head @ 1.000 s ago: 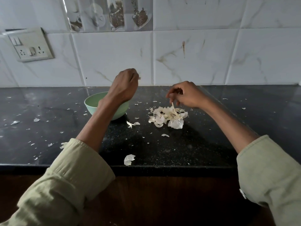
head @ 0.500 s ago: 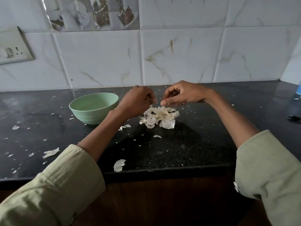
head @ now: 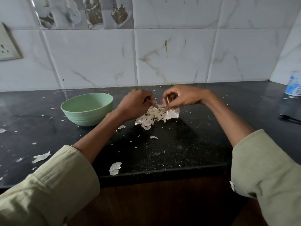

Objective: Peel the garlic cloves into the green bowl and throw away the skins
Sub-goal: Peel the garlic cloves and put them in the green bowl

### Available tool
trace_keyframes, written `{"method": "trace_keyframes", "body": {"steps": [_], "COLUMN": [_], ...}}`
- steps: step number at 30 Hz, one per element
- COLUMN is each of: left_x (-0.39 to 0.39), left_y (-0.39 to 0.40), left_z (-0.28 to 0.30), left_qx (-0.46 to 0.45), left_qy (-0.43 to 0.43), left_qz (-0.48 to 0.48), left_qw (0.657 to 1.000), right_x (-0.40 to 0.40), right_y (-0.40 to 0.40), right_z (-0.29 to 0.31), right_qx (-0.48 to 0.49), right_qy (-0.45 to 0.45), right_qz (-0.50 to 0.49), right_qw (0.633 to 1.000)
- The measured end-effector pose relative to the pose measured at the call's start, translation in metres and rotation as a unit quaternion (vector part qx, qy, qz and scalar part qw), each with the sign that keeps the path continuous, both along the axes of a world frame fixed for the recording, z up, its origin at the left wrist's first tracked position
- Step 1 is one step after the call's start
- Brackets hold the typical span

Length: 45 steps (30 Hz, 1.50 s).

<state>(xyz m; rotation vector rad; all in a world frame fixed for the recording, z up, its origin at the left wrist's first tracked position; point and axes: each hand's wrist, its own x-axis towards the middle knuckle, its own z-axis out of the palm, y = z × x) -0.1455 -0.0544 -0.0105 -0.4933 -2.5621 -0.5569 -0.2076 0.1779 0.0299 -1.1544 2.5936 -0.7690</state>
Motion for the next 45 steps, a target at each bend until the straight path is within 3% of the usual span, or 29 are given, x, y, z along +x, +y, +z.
{"method": "trace_keyframes", "body": {"steps": [9, 14, 22, 31, 45], "left_x": [-0.002, 0.001, -0.001, 0.001, -0.009], "left_y": [-0.004, -0.005, -0.004, -0.005, -0.004], "left_z": [0.003, 0.004, 0.002, 0.004, -0.004], "left_qx": [0.003, 0.021, 0.027, -0.005, 0.06], "left_qy": [-0.002, -0.013, 0.002, -0.037, 0.007], "left_qz": [-0.036, -0.011, -0.003, -0.056, -0.015], "left_qw": [0.999, 1.0, 1.0, 0.998, 0.998], "right_x": [0.008, -0.001, -0.005, -0.008, -0.002], "right_y": [-0.005, -0.007, -0.016, -0.007, -0.011], "right_z": [-0.002, -0.008, -0.018, -0.009, -0.012], "right_qx": [0.03, -0.001, 0.05, -0.031, 0.051], "right_qy": [0.009, 0.038, 0.053, 0.078, 0.046], "right_qz": [-0.005, -0.018, 0.008, -0.032, 0.013], "right_qw": [1.0, 0.999, 0.997, 0.996, 0.998]}}
